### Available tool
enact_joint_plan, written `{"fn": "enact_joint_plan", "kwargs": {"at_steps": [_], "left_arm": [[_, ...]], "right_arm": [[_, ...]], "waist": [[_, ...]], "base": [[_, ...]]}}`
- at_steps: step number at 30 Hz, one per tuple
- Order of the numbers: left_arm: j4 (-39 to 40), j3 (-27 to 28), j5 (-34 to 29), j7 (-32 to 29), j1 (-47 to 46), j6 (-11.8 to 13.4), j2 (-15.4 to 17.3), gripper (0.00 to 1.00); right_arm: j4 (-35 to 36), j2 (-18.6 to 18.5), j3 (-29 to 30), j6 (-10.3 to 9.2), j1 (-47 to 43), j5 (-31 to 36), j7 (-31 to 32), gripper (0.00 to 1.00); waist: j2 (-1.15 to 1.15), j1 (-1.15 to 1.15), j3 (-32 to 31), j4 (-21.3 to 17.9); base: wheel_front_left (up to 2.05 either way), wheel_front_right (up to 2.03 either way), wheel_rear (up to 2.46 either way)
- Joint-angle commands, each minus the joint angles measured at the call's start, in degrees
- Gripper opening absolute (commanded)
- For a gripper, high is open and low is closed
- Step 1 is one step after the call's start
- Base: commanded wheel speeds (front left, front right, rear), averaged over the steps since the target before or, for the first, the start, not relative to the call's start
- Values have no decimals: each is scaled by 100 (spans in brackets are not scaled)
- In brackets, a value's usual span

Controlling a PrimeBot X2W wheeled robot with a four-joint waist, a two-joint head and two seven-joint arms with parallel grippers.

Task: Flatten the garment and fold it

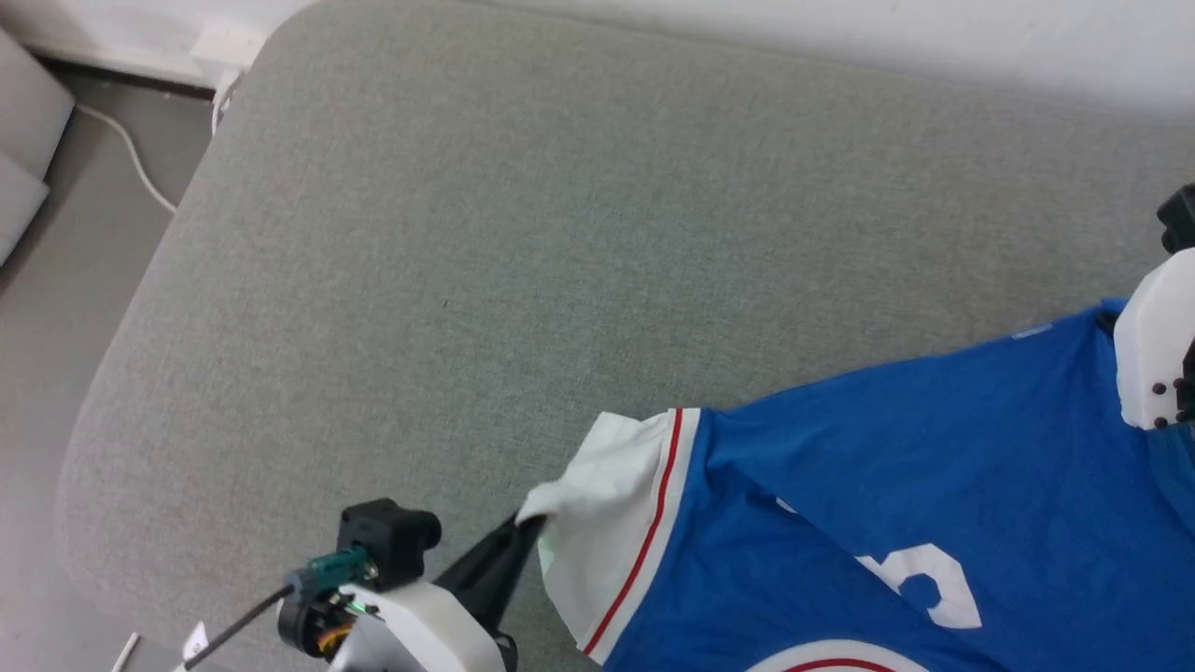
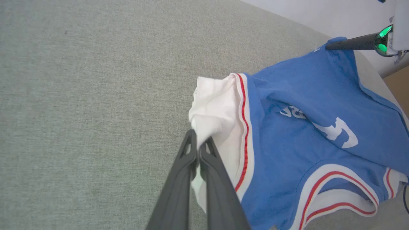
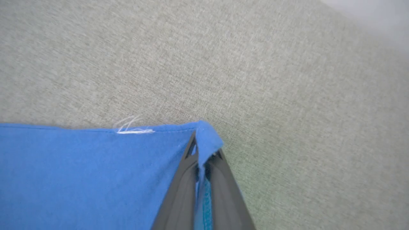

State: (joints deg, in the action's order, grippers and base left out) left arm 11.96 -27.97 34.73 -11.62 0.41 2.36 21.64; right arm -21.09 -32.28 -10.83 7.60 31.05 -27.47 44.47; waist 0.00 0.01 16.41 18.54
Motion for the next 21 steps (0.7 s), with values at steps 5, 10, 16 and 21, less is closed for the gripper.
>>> {"fn": "enact_joint_plan", "kwargs": {"at_steps": [5,10,16,21], "left_arm": [[159,301,-32,179,-165,150,107,0],[347,655,-159,434,-295,240,321,0],[861,1086,-300,648,-494,375,559,0],[1428,1537,-451,746,-676,511,850,0]], "right_arm": [[458,-158,-117,-11,69,-243,-557,0],[1106,-339,-276,-11,12,-550,-847,0],[2000,-479,-177,-11,-74,-768,-1236,0],[2711,-510,45,-11,-83,-874,-1397,0]], "waist": [[0,-1,-633,-476],[0,-1,-1053,-806],[0,-1,-1468,-1179],[0,-1,-1726,-1439]], "base": [[0,0,0],[0,0,0],[0,0,0],[0,0,0]]}}
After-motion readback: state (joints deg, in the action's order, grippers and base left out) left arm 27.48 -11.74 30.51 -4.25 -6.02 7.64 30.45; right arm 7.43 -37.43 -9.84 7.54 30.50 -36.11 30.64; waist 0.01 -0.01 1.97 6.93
